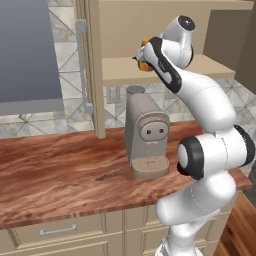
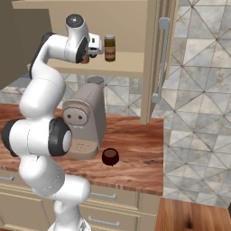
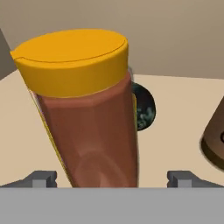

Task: Pick the cinnamon and honey bottle from the cabinet and place them next to the mug.

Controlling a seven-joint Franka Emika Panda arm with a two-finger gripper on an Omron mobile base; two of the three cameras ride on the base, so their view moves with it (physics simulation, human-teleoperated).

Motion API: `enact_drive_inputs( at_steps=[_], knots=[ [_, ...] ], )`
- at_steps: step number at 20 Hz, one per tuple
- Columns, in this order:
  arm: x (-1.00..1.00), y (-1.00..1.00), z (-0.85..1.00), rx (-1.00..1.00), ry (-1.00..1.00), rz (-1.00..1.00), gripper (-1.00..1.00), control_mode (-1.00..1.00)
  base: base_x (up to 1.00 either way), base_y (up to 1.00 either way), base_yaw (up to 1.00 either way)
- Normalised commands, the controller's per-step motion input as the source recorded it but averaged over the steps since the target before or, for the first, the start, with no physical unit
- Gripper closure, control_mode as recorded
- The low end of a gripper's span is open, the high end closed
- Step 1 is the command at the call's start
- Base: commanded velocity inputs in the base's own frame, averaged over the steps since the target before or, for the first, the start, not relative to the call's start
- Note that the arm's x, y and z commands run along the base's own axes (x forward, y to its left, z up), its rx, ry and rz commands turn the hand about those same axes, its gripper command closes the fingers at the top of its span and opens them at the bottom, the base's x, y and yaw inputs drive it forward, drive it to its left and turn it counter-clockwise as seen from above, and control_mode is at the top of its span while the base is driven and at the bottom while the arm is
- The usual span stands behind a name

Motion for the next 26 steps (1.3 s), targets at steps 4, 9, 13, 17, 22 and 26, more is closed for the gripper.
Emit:
enact_drive_inputs(
  at_steps=[4,9,13,17,22,26],
  knots=[
    [0.13,0.02,0.0,0.0,0.0,0.0,-1.0,-1.0,0.0,0.0,0.0],
    [0.13,0.0,0.0,0.0,0.0,0.0,-1.0,-1.0,0.0,0.0,0.0],
    [0.07,0.01,0.0,0.0,0.0,0.0,-1.0,-1.0,0.0,0.0,0.0],
    [0.0,0.04,0.0,0.0,0.0,0.0,-1.0,-1.0,0.0,0.0,0.0],
    [0.0,0.0,0.0,0.0,0.0,0.0,1.0,-1.0,0.0,0.0,0.0],
    [0.0,0.0,0.0,0.0,0.0,0.0,1.0,-1.0,0.0,0.0,0.0]
  ],
)
